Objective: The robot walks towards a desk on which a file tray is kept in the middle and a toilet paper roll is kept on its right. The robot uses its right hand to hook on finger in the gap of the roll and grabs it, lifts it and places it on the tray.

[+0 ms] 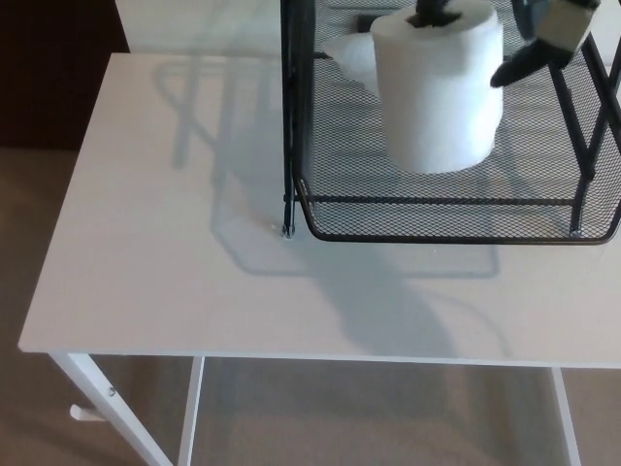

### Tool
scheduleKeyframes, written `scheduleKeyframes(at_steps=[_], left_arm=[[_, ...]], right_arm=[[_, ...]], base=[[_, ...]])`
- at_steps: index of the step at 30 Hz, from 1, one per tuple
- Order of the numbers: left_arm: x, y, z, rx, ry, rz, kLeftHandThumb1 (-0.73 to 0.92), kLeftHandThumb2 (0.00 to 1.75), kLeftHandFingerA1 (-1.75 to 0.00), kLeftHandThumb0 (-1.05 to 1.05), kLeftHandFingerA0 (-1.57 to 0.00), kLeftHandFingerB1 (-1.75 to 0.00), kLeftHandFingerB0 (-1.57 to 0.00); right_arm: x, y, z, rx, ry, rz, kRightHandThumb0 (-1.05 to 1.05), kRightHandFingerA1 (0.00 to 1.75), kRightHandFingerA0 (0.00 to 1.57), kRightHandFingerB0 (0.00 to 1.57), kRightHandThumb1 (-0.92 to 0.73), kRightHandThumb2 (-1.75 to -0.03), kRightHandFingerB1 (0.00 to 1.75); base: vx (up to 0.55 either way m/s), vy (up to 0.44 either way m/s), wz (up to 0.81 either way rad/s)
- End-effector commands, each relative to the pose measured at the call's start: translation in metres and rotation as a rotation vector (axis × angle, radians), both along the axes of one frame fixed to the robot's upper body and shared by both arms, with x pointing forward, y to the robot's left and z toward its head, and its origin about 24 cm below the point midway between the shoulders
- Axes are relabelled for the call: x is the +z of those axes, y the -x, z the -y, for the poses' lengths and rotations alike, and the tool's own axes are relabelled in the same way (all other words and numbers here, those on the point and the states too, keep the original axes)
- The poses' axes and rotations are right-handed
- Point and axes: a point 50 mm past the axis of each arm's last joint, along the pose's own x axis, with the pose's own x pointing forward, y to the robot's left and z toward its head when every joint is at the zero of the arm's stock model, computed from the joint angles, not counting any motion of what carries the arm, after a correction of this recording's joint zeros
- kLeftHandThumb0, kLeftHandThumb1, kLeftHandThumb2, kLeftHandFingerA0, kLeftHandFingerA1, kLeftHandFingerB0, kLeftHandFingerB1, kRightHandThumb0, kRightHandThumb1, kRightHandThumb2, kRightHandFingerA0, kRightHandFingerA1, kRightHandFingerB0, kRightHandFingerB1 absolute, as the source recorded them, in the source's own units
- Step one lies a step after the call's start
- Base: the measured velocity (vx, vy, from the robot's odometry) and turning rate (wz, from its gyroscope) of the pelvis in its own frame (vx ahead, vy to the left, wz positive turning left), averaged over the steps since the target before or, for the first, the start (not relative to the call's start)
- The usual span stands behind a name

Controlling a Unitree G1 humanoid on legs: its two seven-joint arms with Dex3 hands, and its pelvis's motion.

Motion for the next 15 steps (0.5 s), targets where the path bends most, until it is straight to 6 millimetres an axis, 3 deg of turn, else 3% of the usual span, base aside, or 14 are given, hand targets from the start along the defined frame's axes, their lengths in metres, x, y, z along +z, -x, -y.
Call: scheduleKeyframes(at_steps=[1,2,3,4,5,6,7,8,10,11,13,14,15], left_arm=[[0.006,0.004,-0.006,-0.041,-0.051,-0.015,0.92,0.7,-0.49,-0.81,-0.44,-0.39,-0.28],[0.006,0.005,-0.006,-0.038,-0.049,-0.014,0.92,0.7,-0.49,-0.81,-0.44,-0.39,-0.28],[0.006,0.005,-0.006,-0.028,-0.046,-0.007,0.92,0.72,-0.49,-0.77,-0.42,-0.38,-0.25],[0.006,0.005,-0.006,-0.025,-0.046,-0.008,0.92,0.7,-0.5,-0.8,-0.43,-0.4,-0.27],[0.006,0.005,-0.005,-0.022,-0.042,-0.003,0.92,0.71,-0.52,-0.79,-0.43,-0.41,-0.26],[0.006,0.005,-0.005,-0.017,-0.036,0.005,0.92,0.71,-0.52,-0.79,-0.43,-0.41,-0.26],[0.006,0.005,-0.006,-0.011,-0.036,0.002,0.92,0.7,-0.51,-0.81,-0.44,-0.4,-0.27],[0.006,0.005,-0.006,-0.013,-0.031,0.011,0.92,0.72,-0.52,-0.78,-0.42,-0.4,-0.23],[0.007,0.006,-0.006,-0.04,-0.043,-0.002,0.92,0.73,-0.48,-0.78,-0.42,-0.37,-0.24],[0.006,0.007,-0.006,-0.035,-0.041,0.004,0.92,0.73,-0.5,-0.78,-0.43,-0.38,-0.24],[0.006,0.007,-0.005,-0.03,-0.043,0.002,0.92,0.73,-0.5,-0.78,-0.43,-0.38,-0.24],[0.006,0.007,-0.006,-0.021,-0.043,-0.003,0.92,0.72,-0.51,-0.78,-0.44,-0.39,-0.25],[0.006,0.007,-0.006,-0.039,-0.049,-0.015,0.92,0.73,-0.5,-0.78,-0.43,-0.39,-0.25]], right_arm=[[0.032,0.006,-0.012,-0.09,0.11,-0.227,-0.73,0.52,0.15,0.09,-0.55,-0.58,0.28],[0.033,0.006,-0.014,-0.083,0.13,-0.229,-0.73,0.52,0.15,0.09,-0.55,-0.58,0.28],[0.034,0.006,-0.014,-0.088,0.128,-0.233,-0.81,0.59,0.22,0.06,-0.45,-0.84,0.39],[0.036,0.006,-0.015,-0.088,0.163,-0.246,-0.79,0.54,0.2,0.1,-0.58,-0.58,0.29],[0.037,0.006,-0.016,-0.099,0.188,-0.259,-0.87,0.57,0.22,0.06,-0.49,-0.88,0.33],[0.039,0.006,-0.017,-0.116,0.203,-0.27,-0.87,0.57,0.22,0.06,-0.49,-0.88,0.33],[0.041,0.006,-0.017,-0.116,0.196,-0.282,-0.79,0.54,0.28,0.14,-0.57,-0.58,0.3],[0.043,0.005,-0.018,-0.121,0.191,-0.303,-0.78,0.57,0.21,0.09,-0.44,-0.84,0.4],[0.048,0.008,-0.017,-0.128,0.213,-0.298,-0.8,0.6,0.25,0.09,-0.47,-0.87,0.41],[0.053,0.01,-0.016,-0.121,0.243,-0.29,-0.81,0.56,0.31,0.17,-0.59,-0.59,0.29],[0.054,0.01,-0.017,-0.125,0.243,-0.283,-0.81,0.56,0.31,0.17,-0.59,-0.59,0.29],[0.056,0.01,-0.016,-0.139,0.213,-0.284,-0.79,0.59,0.26,0.13,-0.44,-0.85,0.41],[0.058,0.01,-0.014,-0.137,0.201,-0.278,-0.8,0.59,0.26,0.13,-0.44,-0.84,0.4]], base=[[0.0,0.0,0.0],[0.0,0.0,0.0],[0.0,0.0,0.0],[0.0,0.0,0.0],[0.0,0.0,0.0],[0.0,0.0,0.0],[0.0,0.0,0.0],[0.0,0.0,0.0],[0.0,0.0,0.0],[0.0,0.0,0.0],[0.0,0.0,0.0],[0.0,0.0,0.0],[0.0,0.0,0.0]])
